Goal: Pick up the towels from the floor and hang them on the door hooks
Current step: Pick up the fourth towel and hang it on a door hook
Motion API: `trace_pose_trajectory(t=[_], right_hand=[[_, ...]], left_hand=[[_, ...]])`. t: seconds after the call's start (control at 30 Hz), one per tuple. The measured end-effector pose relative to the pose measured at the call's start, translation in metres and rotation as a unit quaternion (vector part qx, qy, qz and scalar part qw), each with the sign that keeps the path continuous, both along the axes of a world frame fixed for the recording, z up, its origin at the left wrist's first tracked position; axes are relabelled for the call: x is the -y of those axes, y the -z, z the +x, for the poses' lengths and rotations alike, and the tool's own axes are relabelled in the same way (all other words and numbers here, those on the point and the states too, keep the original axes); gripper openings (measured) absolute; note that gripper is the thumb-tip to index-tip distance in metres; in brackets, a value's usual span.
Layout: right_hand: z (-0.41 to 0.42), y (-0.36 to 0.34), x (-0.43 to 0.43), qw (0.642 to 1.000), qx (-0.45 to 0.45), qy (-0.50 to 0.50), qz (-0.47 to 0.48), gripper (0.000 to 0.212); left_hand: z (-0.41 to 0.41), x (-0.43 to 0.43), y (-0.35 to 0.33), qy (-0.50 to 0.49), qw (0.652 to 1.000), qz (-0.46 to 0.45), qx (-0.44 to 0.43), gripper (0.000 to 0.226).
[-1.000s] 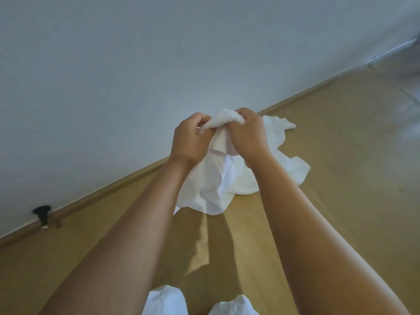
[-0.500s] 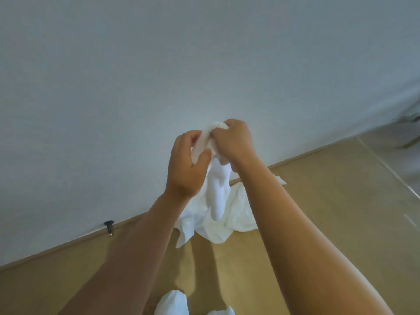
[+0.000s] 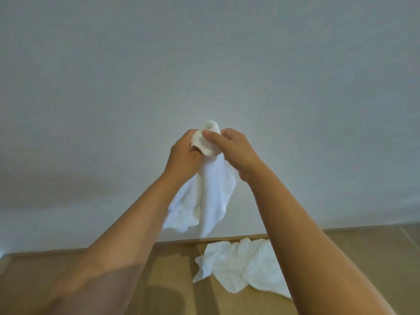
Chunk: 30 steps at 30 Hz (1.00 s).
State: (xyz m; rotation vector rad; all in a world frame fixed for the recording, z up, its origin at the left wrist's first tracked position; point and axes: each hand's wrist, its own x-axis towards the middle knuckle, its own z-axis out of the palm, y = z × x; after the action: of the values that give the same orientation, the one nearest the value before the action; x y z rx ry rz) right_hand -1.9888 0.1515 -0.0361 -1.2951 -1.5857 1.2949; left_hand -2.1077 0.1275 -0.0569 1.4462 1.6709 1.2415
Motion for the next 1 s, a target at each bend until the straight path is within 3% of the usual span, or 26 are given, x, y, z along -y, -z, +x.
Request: trace_pose_trajectory(t=[0.17,0.27,0.37,0.43,0.6,0.7,0.83,0.97,1.0], right_hand=[[-0.020,-0.022,0.032,0.992,0.026,-0.099,0.077,0.041],[-0.043,-0.031,0.040,0.976,0.102,-0.092,0.166,0.030],[-0.072,-0.040,0.050,0.956,0.142,-0.089,0.240,0.045],[-0.090,-0.045,0.060,0.948,0.140,-0.108,0.264,0.042],[-0.132,-0.053,0.080,0.954,0.071,-0.138,0.257,0.034],[-0.160,-0.059,0.086,0.961,0.037,-0.123,0.245,0.033],[-0.203,-0.071,0.099,0.934,0.099,-0.147,0.309,0.040],[-0.250,-0.080,0.121,0.912,0.104,-0.199,0.344,0.047],[-0.261,-0.081,0.128,0.907,0.097,-0.217,0.346,0.048]], left_hand=[[-0.033,0.040,-0.045,-0.038,0.999,0.009,0.023,0.015],[-0.053,0.066,-0.057,-0.051,0.998,0.015,0.021,0.015],[-0.068,0.093,-0.063,-0.059,0.996,0.015,0.069,0.012],[-0.083,0.108,-0.067,-0.073,0.995,0.020,0.068,0.010],[-0.140,0.140,-0.073,-0.116,0.993,0.004,-0.024,0.020],[-0.182,0.155,-0.076,-0.190,0.979,-0.006,-0.073,0.031],[-0.234,0.180,-0.079,-0.298,0.934,-0.027,-0.193,0.051],[-0.265,0.200,-0.081,-0.283,0.934,-0.005,-0.217,0.015],[-0.269,0.205,-0.083,-0.252,0.944,-0.002,-0.213,0.018]])
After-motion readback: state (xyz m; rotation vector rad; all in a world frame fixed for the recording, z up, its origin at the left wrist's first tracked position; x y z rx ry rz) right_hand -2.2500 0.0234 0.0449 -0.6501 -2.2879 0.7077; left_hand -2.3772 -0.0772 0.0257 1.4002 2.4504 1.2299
